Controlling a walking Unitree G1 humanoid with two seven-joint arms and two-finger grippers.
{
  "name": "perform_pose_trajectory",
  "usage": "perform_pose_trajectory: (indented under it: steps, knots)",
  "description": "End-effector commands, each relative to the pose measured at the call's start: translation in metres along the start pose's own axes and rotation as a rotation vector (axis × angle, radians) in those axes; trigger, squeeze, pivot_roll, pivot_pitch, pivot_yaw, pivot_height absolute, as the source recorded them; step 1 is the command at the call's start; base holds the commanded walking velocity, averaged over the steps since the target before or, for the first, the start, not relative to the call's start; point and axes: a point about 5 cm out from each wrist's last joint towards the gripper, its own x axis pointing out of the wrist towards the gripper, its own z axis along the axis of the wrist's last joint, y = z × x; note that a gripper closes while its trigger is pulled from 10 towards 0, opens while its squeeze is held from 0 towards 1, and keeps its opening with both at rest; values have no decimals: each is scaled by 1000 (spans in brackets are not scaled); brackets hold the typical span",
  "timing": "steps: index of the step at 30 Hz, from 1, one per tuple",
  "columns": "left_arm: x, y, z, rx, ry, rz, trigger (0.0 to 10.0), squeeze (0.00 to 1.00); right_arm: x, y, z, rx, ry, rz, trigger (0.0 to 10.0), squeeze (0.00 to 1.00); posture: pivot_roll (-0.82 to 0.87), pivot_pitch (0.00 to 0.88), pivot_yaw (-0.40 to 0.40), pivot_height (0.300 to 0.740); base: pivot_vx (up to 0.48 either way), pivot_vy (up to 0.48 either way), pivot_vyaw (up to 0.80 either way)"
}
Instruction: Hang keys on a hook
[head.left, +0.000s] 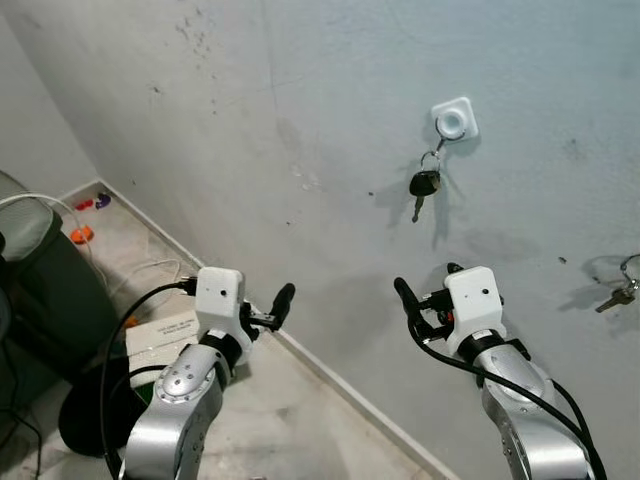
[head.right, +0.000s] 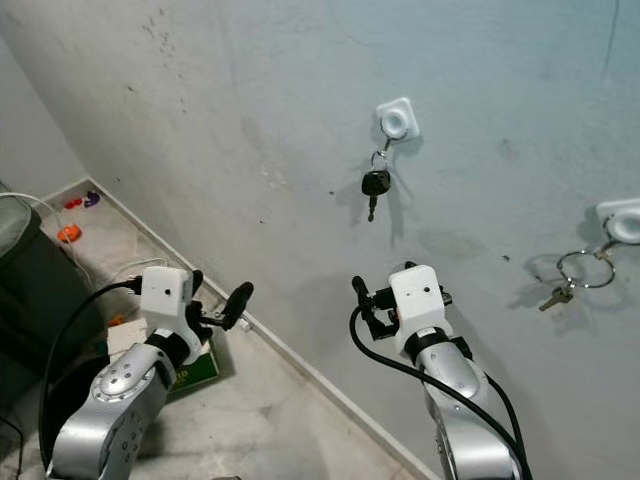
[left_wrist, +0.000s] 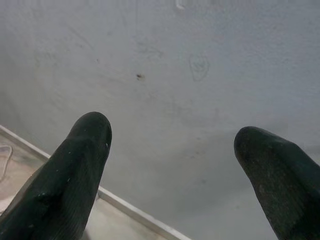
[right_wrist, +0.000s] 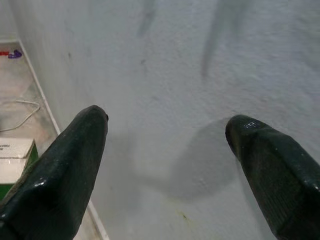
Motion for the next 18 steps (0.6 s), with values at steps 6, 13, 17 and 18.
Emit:
perform_pose_trajectory:
  steps: [6, 13, 17, 18]
  knots:
    - [1, -3, 1, 2, -6, -9, 10000, 0, -1, -4, -5, 5, 27, -15, 10000, 0, -13, 87, 21, 740, 0, 344, 0]
    - [1, -3, 2, 9, -6, -15, 10000, 0, 0, -4, -5, 7, 25, -11, 10000, 0, -13, 84, 24, 740, 0, 465, 0]
    - [2, -2, 2, 17, -2, -14, 10000, 0, 0, -2, -5, 10, 22, -7, 10000, 0, -10, 81, 28, 740, 0, 458, 0]
    - [2, -2, 2, 18, -2, -14, 10000, 0, 0, -2, -4, 11, 22, -7, 10000, 0, -10, 81, 28, 740, 0, 394, 0]
